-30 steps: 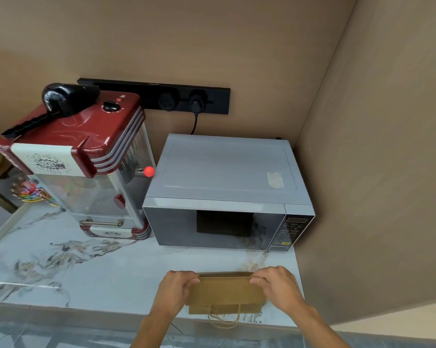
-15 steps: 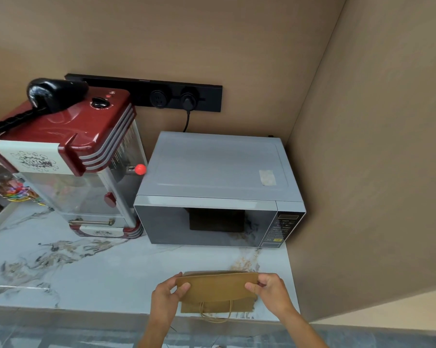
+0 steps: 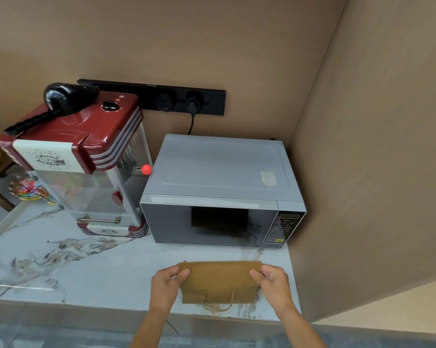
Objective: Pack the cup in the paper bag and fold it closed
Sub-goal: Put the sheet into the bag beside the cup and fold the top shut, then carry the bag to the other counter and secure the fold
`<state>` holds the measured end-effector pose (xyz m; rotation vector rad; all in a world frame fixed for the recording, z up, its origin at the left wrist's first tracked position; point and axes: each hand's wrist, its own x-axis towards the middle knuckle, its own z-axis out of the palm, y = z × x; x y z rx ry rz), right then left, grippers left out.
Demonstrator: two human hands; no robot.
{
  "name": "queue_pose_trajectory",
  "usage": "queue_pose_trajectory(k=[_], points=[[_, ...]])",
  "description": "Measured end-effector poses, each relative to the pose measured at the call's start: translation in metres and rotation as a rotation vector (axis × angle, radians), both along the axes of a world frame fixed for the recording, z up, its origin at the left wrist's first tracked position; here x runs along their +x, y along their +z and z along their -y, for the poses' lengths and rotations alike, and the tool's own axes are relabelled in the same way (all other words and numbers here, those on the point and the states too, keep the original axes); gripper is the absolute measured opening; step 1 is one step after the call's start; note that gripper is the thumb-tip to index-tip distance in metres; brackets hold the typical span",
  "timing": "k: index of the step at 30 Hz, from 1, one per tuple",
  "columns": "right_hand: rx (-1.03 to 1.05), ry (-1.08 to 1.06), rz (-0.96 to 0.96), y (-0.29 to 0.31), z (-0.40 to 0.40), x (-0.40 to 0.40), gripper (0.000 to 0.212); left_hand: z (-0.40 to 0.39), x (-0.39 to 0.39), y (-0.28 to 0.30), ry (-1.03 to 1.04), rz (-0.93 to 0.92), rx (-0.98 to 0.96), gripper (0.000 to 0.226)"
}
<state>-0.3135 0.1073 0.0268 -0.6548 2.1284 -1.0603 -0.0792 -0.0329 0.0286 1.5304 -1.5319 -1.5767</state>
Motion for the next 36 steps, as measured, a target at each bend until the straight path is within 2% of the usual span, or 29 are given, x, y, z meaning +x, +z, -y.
queue_pose_trajectory(k=[2,7,9,14,17,21,24,25,27,31,36], points=[[-0.040,0.003,-0.021,0.020,0.004,-0.004,0.032,0.007,0.002,0.019,-0.035,-0.020,-0.042,0.025],[-0.139,0.045,-0.158,0.087,0.016,-0.011,0.009,0.025,0.003,0.081,-0.060,-0.123,-0.138,0.027],[-0.192,0.059,-0.208,0.115,0.023,-0.013,0.026,0.033,0.002,0.106,-0.069,-0.169,-0.154,0.028],[-0.304,0.091,-0.132,0.173,0.036,-0.023,0.018,0.052,-0.003,0.169,-0.071,-0.249,-0.230,0.018],[-0.402,0.076,-0.094,0.209,0.045,-0.027,0.032,0.060,-0.007,0.207,-0.079,-0.291,-0.305,0.016],[-0.493,0.074,-0.132,0.257,0.058,-0.032,0.028,0.070,-0.012,0.250,-0.074,-0.334,-0.422,0.010],[-0.566,0.089,-0.162,0.290,0.065,-0.035,0.016,0.075,-0.017,0.283,-0.067,-0.383,-0.486,0.016],[-0.599,0.094,-0.163,0.302,0.067,-0.034,0.021,0.076,-0.019,0.292,-0.061,-0.397,-0.504,0.018],[-0.658,0.084,-0.174,0.320,0.072,-0.035,0.026,0.079,-0.023,0.308,-0.033,-0.420,-0.521,0.015],[-0.733,0.064,-0.211,0.349,0.078,-0.040,0.011,0.083,-0.030,0.340,-0.004,-0.484,-0.536,0.011],[-0.825,0.066,-0.208,0.376,0.080,-0.052,0.013,0.080,-0.041,0.377,0.012,-0.582,-0.558,0.010]])
